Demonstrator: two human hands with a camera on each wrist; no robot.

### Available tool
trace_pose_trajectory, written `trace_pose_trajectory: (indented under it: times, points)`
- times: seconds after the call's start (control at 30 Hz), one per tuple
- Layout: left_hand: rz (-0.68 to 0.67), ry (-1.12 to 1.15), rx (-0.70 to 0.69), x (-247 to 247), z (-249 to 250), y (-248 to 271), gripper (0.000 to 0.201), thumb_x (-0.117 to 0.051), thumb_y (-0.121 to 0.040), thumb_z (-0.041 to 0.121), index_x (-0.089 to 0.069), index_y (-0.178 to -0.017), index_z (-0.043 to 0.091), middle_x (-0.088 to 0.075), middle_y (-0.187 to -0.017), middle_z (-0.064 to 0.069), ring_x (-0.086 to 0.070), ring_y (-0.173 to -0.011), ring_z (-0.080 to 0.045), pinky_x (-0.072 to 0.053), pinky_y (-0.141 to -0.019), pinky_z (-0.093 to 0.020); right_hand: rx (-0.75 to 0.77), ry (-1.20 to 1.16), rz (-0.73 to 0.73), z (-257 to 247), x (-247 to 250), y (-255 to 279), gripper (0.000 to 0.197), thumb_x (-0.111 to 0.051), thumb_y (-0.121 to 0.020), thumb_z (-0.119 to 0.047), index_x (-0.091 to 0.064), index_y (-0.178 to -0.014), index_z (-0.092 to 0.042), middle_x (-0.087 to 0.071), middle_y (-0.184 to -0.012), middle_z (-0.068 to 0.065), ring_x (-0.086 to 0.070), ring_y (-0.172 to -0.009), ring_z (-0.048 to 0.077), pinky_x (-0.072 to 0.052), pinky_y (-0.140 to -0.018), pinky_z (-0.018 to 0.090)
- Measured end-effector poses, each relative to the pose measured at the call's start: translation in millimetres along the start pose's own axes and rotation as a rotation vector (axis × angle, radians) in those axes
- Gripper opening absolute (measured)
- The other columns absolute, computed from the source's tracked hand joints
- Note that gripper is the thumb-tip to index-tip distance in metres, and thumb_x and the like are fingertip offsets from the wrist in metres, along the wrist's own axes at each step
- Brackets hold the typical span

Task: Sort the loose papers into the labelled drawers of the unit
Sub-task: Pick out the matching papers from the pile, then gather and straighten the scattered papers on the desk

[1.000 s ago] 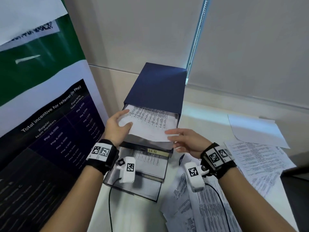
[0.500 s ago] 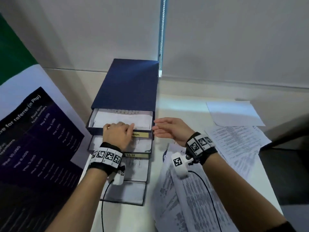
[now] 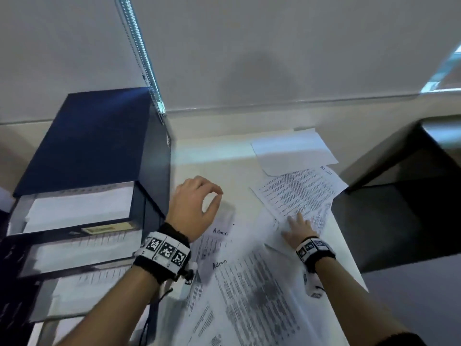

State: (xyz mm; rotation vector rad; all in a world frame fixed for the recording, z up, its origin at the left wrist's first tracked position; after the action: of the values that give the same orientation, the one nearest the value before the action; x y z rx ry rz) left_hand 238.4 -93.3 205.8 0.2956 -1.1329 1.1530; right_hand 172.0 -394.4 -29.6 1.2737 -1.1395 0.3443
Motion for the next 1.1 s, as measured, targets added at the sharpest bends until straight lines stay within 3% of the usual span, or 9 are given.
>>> trace_pose_trajectory:
  times: [0.2, 0.4, 0.53, 0.63, 0.7, 0.8, 0.87, 1.0, 1.1]
  points:
    - [-0.486, -0.104, 0.105, -186.0, -14.1, -61.8, 0.039, -0.060, -0.094, 0.030, -0.056, -0.132, 0.026, -0.031, -0.156, -0.006, -0.031, -0.143, -0.027, -0.029, -0.116, -0.041, 0.180, 0.073, 0.075, 3.0, -30.0, 17.9, 0.066, -0.038, -0.096, -0.050, -0.012, -0.153, -0.031, 0.005, -0.164, 0.000, -0.003, -0.151, 0.030, -0.016, -0.119, 0.053]
    - [-0.614, -0.263, 0.044, -301.3, -2.3, -129.1, 0.068, -0.060, -0.095, 0.018, -0.029, -0.155, 0.022, -0.006, -0.167, -0.008, -0.010, -0.153, -0.027, -0.020, -0.122, -0.045, 0.245, 0.048, 0.127, 7.2, -15.0, 15.9, 0.062, -0.036, -0.097, -0.054, -0.016, -0.153, -0.037, 0.001, -0.165, -0.003, -0.009, -0.151, 0.024, -0.020, -0.117, 0.048]
    - [-0.690, -0.470, -0.056, -348.2, -13.0, -134.6, 0.056, -0.041, -0.102, 0.038, -0.025, -0.156, 0.032, 0.003, -0.167, -0.010, -0.002, -0.154, -0.031, -0.008, -0.124, -0.050, 0.276, 0.067, 0.125, 17.0, -25.1, 16.6, 0.066, -0.039, -0.095, -0.058, -0.013, -0.153, -0.040, 0.005, -0.164, -0.005, -0.004, -0.151, 0.022, -0.014, -0.119, 0.047]
    - [-0.717, -0.417, -0.019, -360.1, -19.1, -121.8, 0.064, -0.031, -0.104, 0.044, -0.007, -0.160, 0.023, 0.002, -0.167, -0.010, -0.005, -0.154, -0.030, -0.009, -0.125, -0.046, 0.265, 0.074, 0.147, 17.8, -29.3, 12.7, 0.069, -0.038, -0.095, -0.060, -0.010, -0.154, -0.039, 0.008, -0.164, -0.004, 0.000, -0.151, 0.024, -0.009, -0.120, 0.048]
    - [-0.680, -0.406, -0.043, -354.5, -7.9, -108.8, 0.065, -0.036, -0.101, 0.041, -0.018, -0.157, 0.013, -0.015, -0.164, -0.015, -0.022, -0.149, -0.033, -0.021, -0.122, -0.045, 0.268, 0.086, 0.152, 13.1, -32.6, 14.0, 0.070, -0.037, -0.094, -0.062, -0.009, -0.154, -0.038, 0.008, -0.164, -0.003, -0.001, -0.151, 0.025, -0.010, -0.120, 0.049]
    - [-0.602, -0.444, -0.069, -331.9, 16.6, -83.9, 0.041, -0.041, -0.101, 0.033, -0.048, -0.135, 0.013, -0.058, -0.130, -0.011, -0.057, -0.114, -0.028, -0.046, -0.095, -0.039, 0.279, 0.075, 0.137, 7.9, -34.2, 24.2, 0.069, -0.038, -0.094, -0.060, -0.014, -0.154, -0.036, 0.005, -0.165, -0.002, -0.003, -0.151, 0.027, -0.013, -0.120, 0.051]
    - [-0.613, -0.456, -0.042, -316.5, 23.5, -61.4, 0.036, -0.048, -0.099, 0.033, -0.048, -0.130, 0.017, -0.067, -0.114, -0.007, -0.063, -0.099, -0.027, -0.048, -0.080, -0.035, 0.300, 0.039, 0.103, 2.0, -36.0, 39.3, 0.063, -0.042, -0.094, -0.056, -0.025, -0.152, -0.036, -0.003, -0.165, -0.002, -0.008, -0.150, 0.027, -0.015, -0.119, 0.052]
    - [-0.586, -0.435, 0.087, -292.9, -9.6, -26.1, 0.090, -0.063, -0.079, 0.068, -0.025, -0.151, 0.027, -0.031, -0.151, -0.015, -0.034, -0.139, -0.036, -0.034, -0.112, -0.049, 0.344, -0.051, 0.094, -16.8, -43.7, 72.3, 0.040, -0.044, -0.094, -0.045, -0.062, -0.127, -0.031, -0.040, -0.149, -0.004, -0.035, -0.136, 0.023, -0.032, -0.111, 0.046]
    - [-0.623, -0.382, 0.217, -292.2, -30.7, 4.7, 0.075, -0.052, -0.090, 0.056, -0.023, -0.151, 0.023, -0.020, -0.156, -0.019, -0.025, -0.143, -0.038, -0.033, -0.114, -0.050, 0.194, -0.256, 0.218, -6.0, -38.6, 69.4, 0.038, -0.047, -0.095, -0.044, -0.061, -0.126, -0.026, -0.045, -0.138, -0.002, -0.041, -0.129, 0.019, -0.040, -0.106, 0.037]
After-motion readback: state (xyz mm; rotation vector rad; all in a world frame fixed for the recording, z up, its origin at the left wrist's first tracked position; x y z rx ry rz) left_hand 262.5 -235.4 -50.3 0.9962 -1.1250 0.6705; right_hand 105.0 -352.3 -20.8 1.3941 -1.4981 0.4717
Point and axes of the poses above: each hand's wrist, its own y-axis away from the middle knuckle, its own x-axis out of the back of the hand, z = x × y, the point moved 9 cm from there along -y, towards the middle knuckle
